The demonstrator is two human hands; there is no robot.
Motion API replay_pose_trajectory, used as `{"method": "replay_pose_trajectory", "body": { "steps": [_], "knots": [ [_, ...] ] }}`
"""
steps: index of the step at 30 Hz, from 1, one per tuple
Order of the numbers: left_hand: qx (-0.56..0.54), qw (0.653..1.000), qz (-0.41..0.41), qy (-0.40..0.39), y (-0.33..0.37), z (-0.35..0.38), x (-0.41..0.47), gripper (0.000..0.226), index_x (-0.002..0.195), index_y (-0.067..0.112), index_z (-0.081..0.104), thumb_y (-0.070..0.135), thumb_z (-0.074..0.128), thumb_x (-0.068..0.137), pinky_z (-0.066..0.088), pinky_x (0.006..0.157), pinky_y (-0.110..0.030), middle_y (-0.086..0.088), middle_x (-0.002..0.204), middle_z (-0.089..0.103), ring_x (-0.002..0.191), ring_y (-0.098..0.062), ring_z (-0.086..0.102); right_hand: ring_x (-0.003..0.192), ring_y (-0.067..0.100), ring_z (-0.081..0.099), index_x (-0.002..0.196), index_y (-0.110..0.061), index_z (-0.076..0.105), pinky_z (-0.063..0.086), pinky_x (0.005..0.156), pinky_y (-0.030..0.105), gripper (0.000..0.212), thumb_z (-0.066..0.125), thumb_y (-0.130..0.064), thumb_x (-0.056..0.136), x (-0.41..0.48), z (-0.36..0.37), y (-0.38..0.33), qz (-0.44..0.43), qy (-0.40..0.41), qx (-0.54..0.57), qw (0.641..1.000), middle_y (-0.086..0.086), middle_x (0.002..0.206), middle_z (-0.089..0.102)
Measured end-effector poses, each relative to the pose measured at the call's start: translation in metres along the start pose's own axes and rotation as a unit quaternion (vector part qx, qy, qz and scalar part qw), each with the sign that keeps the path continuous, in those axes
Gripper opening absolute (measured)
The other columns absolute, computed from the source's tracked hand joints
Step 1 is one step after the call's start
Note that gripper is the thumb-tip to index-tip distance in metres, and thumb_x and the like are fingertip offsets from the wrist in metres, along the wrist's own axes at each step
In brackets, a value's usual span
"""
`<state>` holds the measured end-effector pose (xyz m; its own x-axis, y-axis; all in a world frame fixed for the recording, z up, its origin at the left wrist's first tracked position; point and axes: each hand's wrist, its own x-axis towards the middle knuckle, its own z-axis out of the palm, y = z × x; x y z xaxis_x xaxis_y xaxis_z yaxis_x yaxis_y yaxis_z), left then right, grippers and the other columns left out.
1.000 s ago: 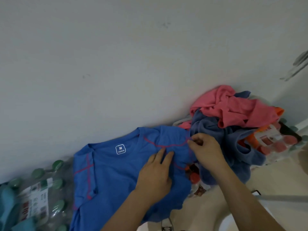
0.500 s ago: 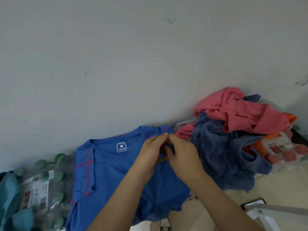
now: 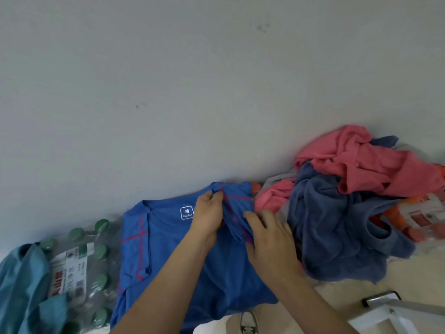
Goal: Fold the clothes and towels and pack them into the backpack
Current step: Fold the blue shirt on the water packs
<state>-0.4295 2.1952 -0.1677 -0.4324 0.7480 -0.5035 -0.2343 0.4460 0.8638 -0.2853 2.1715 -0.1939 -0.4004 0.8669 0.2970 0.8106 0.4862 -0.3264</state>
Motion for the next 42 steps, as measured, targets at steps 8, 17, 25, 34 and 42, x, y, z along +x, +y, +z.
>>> {"method": "replay_pose_trajectory", "body": {
  "steps": [8, 17, 25, 34, 42],
  "knots": [
    [0.155, 0.982, 0.105, -0.002, -0.015, -0.008, 0.008, 0.035, 0.124, 0.024, 0.047, 0.020, 0.059, 0.091, 0.050, 0.088, -0.034, 0.007, 0.101, 0.057, 0.093, -0.012, 0.057, 0.070, 0.020, 0.060, 0.107, -0.017, 0.066, 0.052, 0.060, 0.034, 0.038, 0.066, -0.023, 0.070, -0.017, 0.008, 0.002, -0.070, -0.001, -0.013, 0.997, 0.003, 0.095, 0.059],
    [0.535, 0.764, 0.359, -0.029, -0.018, -0.017, 0.025, 0.022, 0.111, 0.022, 0.060, 0.017, 0.047, 0.095, 0.046, 0.067, -0.036, -0.003, 0.099, 0.052, 0.082, -0.027, 0.058, 0.077, 0.012, 0.061, 0.135, -0.040, 0.042, 0.051, 0.054, 0.026, 0.059, 0.037, -0.062, 0.081, -0.028, -0.002, -0.008, 0.040, -0.126, 0.046, 0.990, -0.005, 0.120, 0.047],
    [0.661, 0.687, 0.301, -0.040, -0.025, -0.017, 0.028, 0.051, 0.143, 0.012, 0.032, 0.039, 0.038, 0.100, 0.048, 0.074, -0.042, -0.009, 0.136, 0.038, 0.098, -0.033, 0.059, 0.085, 0.019, 0.064, 0.143, -0.040, 0.025, 0.046, 0.064, 0.031, 0.046, 0.036, -0.039, 0.098, -0.012, -0.005, 0.012, 0.110, -0.169, 0.102, 0.974, -0.006, 0.099, 0.069],
    [0.654, 0.631, 0.417, 0.033, -0.030, -0.019, 0.028, 0.026, 0.100, 0.008, 0.066, 0.016, 0.074, 0.077, 0.043, 0.048, -0.032, -0.011, 0.096, 0.057, 0.076, -0.027, 0.057, 0.078, 0.024, 0.067, 0.113, -0.031, 0.060, 0.037, 0.053, 0.026, 0.026, 0.048, -0.021, 0.092, 0.025, -0.024, 0.060, 0.111, -0.179, -0.139, 0.968, 0.000, 0.088, 0.070],
    [0.650, 0.571, 0.501, -0.016, -0.028, -0.013, 0.015, 0.042, 0.114, 0.016, 0.066, 0.020, 0.037, 0.084, 0.044, 0.092, -0.043, -0.007, 0.133, 0.054, 0.119, -0.026, 0.047, 0.087, 0.024, 0.062, 0.115, -0.024, 0.052, 0.036, 0.058, 0.029, 0.025, 0.043, -0.023, 0.091, 0.033, -0.049, 0.053, 0.074, -0.231, -0.107, 0.964, 0.003, 0.107, 0.063]
  ]
}}
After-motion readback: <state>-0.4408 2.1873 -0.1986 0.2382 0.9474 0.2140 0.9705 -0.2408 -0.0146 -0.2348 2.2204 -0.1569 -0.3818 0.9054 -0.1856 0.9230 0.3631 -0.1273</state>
